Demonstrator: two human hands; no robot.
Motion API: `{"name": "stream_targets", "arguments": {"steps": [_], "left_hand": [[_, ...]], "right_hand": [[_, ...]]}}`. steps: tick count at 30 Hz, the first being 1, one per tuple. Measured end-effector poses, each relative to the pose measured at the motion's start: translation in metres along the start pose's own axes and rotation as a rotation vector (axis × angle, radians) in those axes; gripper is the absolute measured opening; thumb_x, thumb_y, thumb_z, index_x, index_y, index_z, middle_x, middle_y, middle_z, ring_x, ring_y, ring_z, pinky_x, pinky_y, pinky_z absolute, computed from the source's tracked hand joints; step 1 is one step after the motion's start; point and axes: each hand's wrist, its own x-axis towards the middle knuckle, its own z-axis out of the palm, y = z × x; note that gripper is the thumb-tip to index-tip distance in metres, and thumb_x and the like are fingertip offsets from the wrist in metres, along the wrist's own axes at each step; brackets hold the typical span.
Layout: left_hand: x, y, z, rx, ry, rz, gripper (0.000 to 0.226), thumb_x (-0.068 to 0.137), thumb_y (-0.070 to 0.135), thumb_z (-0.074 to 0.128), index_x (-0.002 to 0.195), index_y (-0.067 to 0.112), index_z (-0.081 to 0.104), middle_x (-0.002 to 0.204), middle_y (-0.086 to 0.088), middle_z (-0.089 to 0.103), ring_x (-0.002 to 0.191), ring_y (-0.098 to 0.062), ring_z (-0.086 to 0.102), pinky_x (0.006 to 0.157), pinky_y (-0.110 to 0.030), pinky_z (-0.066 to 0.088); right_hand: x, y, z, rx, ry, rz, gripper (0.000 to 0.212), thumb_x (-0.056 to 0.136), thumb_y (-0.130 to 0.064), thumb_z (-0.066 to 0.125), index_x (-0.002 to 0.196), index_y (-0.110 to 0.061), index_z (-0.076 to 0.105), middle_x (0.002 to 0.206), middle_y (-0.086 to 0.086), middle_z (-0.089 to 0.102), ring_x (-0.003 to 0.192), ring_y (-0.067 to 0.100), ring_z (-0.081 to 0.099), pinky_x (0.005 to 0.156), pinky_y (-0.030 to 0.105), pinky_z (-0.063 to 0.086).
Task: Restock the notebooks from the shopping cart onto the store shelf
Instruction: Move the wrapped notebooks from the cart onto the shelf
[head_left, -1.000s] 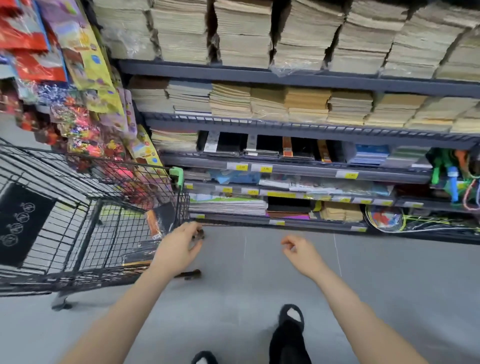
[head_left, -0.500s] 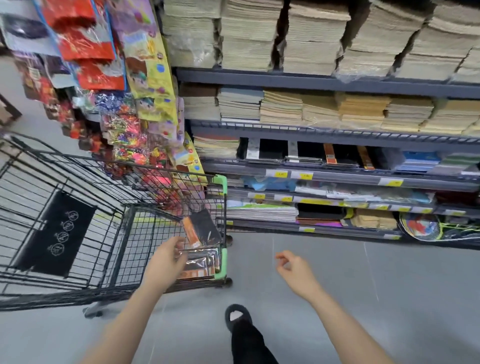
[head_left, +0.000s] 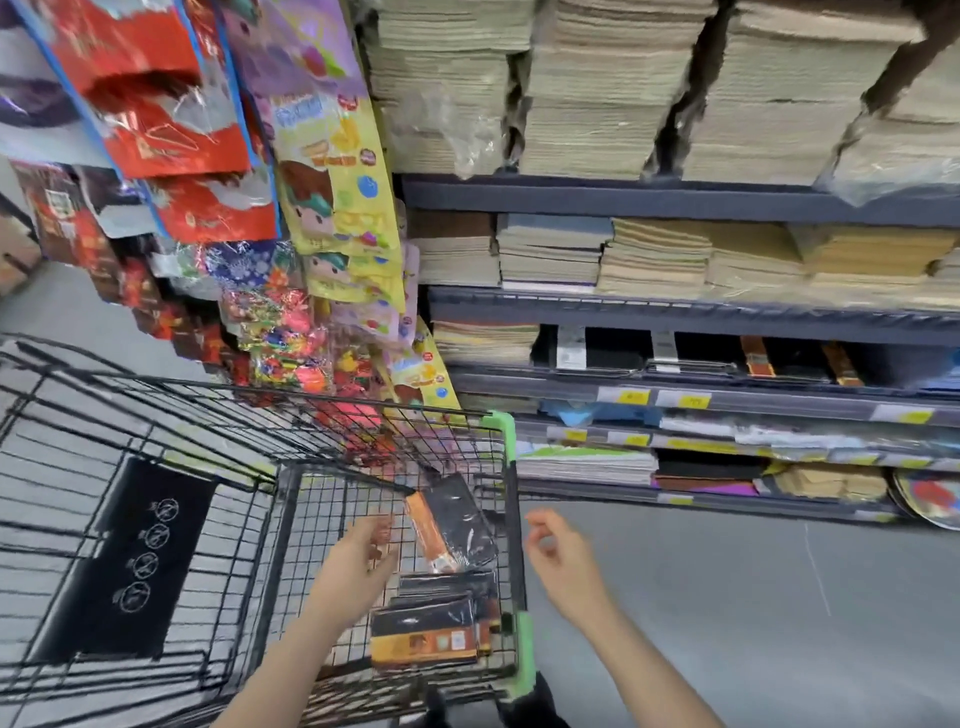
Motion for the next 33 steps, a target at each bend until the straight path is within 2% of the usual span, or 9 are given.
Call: {"name": "stream_targets", "arguments": {"steps": [3,6,13,15,17,19,25,29,33], "left_hand": [[0.030,-0.036,-0.001,0.026,-0.099,-0.019,0.031,0.089,0.022,0.059,0.119,0.022,0.051,0.101,0.005,0.059,0.087,-0.007,0.059,0.070,-0.018,0.047],[0.068,-0.076,0.011,0.062,-0.219,-0.042,0.031,0.088,0.029,0.060,0.117,0.022,0.051,0.104,0.000,0.062,0.088,-0.011,0.061,0.079,-0.031,0.053],[0.142,-0.138,0.091,0.358,-0.503,0.008,0.055,0.094,0.045,0.043,0.142,0.018,0.035,0.145,-0.003,0.041,0.129,-0.020,0.043,0.106,-0.029,0.036],[0.156,-0.143,0.116,0.279,-0.550,-0.063,0.063,0.092,0.049,0.045,0.143,0.014,0.032,0.144,-0.009,0.042,0.126,-0.024,0.046,0.105,-0.031,0.039],[0.165,-0.142,0.136,0.026,-0.510,-0.240,0.067,0.088,0.051,0.051,0.138,0.010,0.037,0.119,-0.009,0.061,0.094,-0.022,0.064,0.079,-0.021,0.053],[0.173,-0.137,0.151,-0.181,-0.428,-0.409,0.054,0.089,0.042,0.056,0.129,0.006,0.047,0.092,-0.001,0.064,0.067,-0.013,0.059,0.054,-0.013,0.047],[0.177,-0.126,0.174,-0.752,-0.205,-0.714,0.031,0.080,0.015,0.071,0.105,0.007,0.055,0.103,-0.012,0.066,0.084,-0.020,0.061,0.085,-0.035,0.051],[0.170,-0.109,0.178,-0.694,-0.165,-0.587,0.030,0.079,0.025,0.073,0.105,0.020,0.059,0.118,-0.002,0.056,0.086,-0.011,0.057,0.079,-0.023,0.046],[0.170,-0.109,0.177,-0.605,-0.191,-0.510,0.042,0.085,0.010,0.065,0.125,0.008,0.052,0.117,-0.005,0.059,0.085,-0.010,0.055,0.067,-0.007,0.043]], "right_hand": [[0.015,-0.011,0.043,0.022,-0.067,0.030,0.024,0.092,-0.018,0.050,0.112,-0.032,0.047,0.086,-0.012,0.054,0.062,0.000,0.049,0.054,0.015,0.045],[0.032,0.006,0.093,0.003,-0.016,0.128,0.030,0.090,-0.017,0.055,0.116,-0.031,0.051,0.093,-0.013,0.058,0.075,0.003,0.059,0.069,0.018,0.053],[0.079,0.069,0.180,0.006,0.188,0.358,0.026,0.088,-0.010,0.054,0.106,-0.028,0.056,0.090,-0.008,0.061,0.079,0.011,0.060,0.081,0.030,0.051],[0.092,0.084,0.193,-0.001,0.219,0.388,0.023,0.088,-0.010,0.054,0.106,-0.023,0.056,0.091,-0.006,0.062,0.079,0.007,0.059,0.083,0.028,0.052],[0.099,0.097,0.200,-0.051,0.215,0.388,0.026,0.090,-0.011,0.052,0.113,-0.022,0.055,0.098,-0.007,0.062,0.078,-0.002,0.056,0.074,0.008,0.048],[0.104,0.107,0.199,-0.100,0.216,0.385,0.030,0.092,-0.013,0.050,0.120,-0.022,0.053,0.108,-0.007,0.062,0.076,-0.006,0.055,0.062,0.000,0.042],[0.109,0.111,0.195,-0.113,0.299,0.358,0.033,0.091,-0.012,0.050,0.122,-0.020,0.053,0.103,-0.013,0.057,0.080,-0.004,0.055,0.063,-0.002,0.038],[0.110,0.111,0.195,-0.133,0.333,0.314,0.030,0.091,-0.012,0.050,0.119,-0.021,0.055,0.099,-0.011,0.057,0.084,0.000,0.057,0.067,0.001,0.039],[0.114,0.113,0.198,-0.184,0.272,0.297,0.033,0.091,-0.014,0.050,0.123,-0.022,0.049,0.114,-0.006,0.055,0.091,0.003,0.055,0.073,0.007,0.041]]}}
